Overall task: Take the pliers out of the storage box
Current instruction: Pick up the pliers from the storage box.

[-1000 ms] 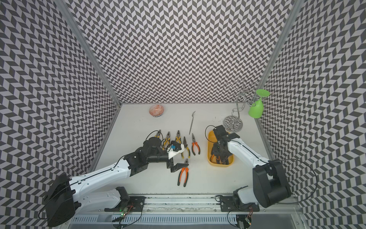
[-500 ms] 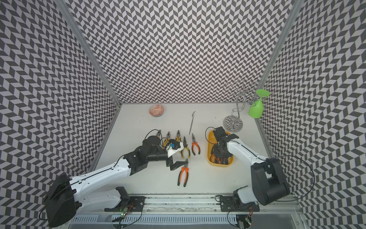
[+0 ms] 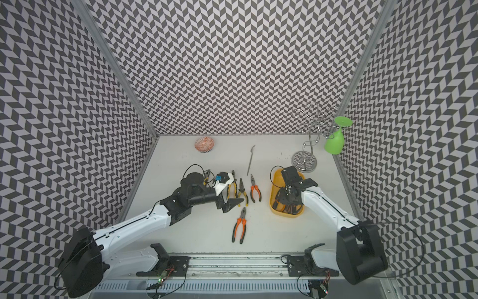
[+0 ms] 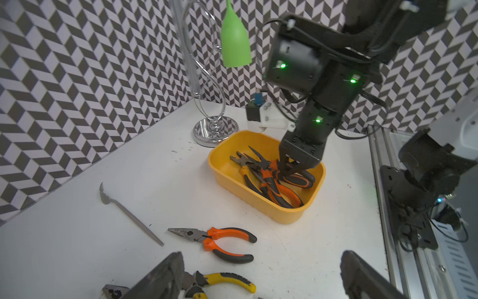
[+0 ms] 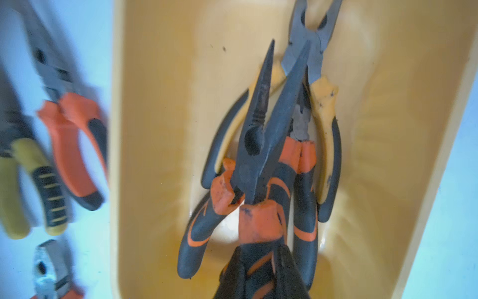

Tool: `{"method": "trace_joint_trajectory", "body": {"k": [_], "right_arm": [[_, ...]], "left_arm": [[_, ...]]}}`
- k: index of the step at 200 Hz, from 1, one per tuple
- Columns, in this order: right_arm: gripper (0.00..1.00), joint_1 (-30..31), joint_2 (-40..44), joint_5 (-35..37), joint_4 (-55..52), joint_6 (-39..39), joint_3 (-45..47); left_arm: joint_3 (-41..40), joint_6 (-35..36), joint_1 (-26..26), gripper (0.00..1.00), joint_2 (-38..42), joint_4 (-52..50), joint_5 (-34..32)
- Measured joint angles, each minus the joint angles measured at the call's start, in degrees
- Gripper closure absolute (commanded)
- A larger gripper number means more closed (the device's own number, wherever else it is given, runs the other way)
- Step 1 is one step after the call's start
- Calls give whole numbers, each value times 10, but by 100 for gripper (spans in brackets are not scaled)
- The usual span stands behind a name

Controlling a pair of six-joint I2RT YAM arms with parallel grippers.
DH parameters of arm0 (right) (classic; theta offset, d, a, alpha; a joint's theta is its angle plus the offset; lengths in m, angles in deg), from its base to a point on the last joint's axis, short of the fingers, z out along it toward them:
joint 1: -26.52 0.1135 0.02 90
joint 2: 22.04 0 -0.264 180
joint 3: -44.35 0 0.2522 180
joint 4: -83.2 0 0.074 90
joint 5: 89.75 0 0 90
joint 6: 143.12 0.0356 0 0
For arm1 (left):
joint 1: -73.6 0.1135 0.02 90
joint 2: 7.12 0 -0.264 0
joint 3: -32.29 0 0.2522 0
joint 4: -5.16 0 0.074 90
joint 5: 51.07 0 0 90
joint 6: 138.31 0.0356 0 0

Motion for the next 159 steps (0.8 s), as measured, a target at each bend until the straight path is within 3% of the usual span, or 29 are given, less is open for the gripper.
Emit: {"method": "trace_joint_trajectory", "body": {"k": [72, 97, 159], "right_arm": [[100, 0, 155, -110, 144, -87, 33], [100, 0, 178, -165, 186, -113, 38], [100, 5, 190, -275, 254, -119, 50]], "left_arm": [[36, -189, 31, 2, -64, 38, -36], [51, -255, 31, 12, -90, 54, -19], [144, -437, 10, 51, -195, 141, 59]]}}
